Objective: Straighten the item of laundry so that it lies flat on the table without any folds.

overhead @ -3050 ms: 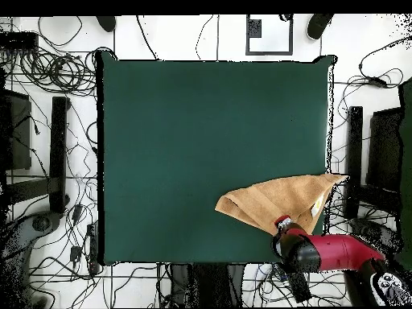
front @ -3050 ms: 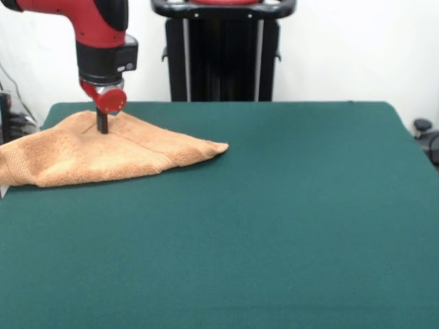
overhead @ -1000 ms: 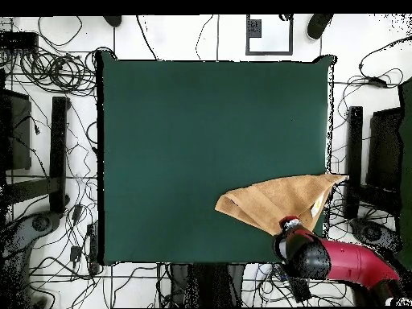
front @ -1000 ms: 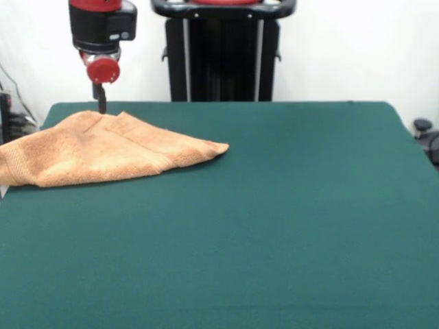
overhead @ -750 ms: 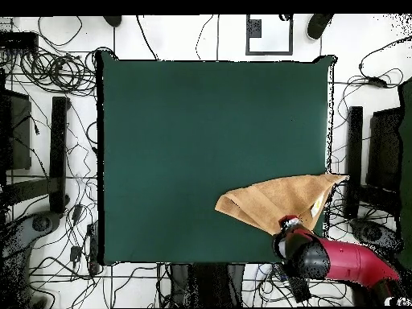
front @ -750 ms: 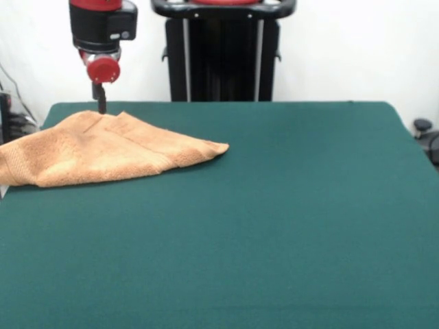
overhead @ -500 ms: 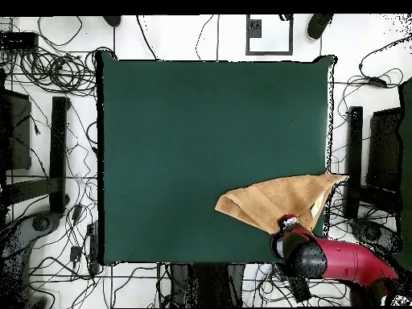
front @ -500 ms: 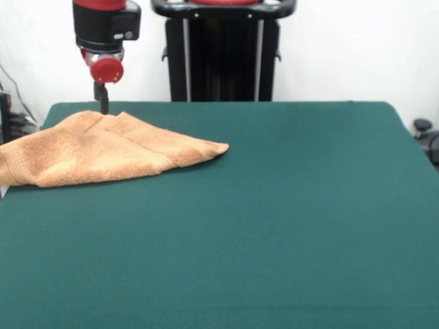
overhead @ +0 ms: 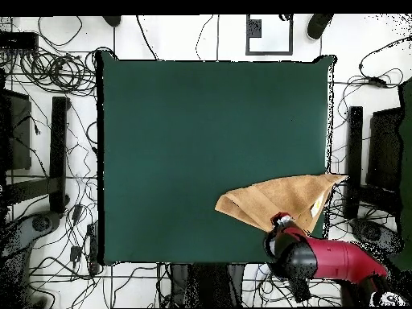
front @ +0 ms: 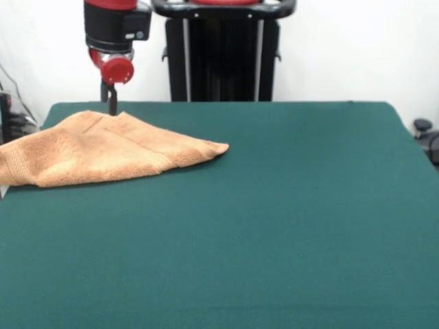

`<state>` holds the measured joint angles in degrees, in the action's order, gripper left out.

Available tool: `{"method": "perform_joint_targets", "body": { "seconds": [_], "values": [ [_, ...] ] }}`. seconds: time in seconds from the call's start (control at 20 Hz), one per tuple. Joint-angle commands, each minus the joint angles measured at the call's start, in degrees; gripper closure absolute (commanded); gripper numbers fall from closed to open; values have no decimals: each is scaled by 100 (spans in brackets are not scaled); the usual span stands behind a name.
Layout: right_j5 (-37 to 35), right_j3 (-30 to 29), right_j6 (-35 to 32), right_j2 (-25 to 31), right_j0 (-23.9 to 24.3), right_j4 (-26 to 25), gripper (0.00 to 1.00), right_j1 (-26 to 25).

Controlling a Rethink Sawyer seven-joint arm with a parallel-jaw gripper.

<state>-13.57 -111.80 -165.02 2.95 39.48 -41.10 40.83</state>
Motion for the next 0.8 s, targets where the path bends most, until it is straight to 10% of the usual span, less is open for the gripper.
{"method": "perform_joint_targets", "body": {
  "seconds": [0.05, 0.8],
  "values": [
    [621, -395, -884, -261, -727, 408, 0, -396],
    [1026, -197, -544, -446, -795, 713, 0, -797]
  ]
}}
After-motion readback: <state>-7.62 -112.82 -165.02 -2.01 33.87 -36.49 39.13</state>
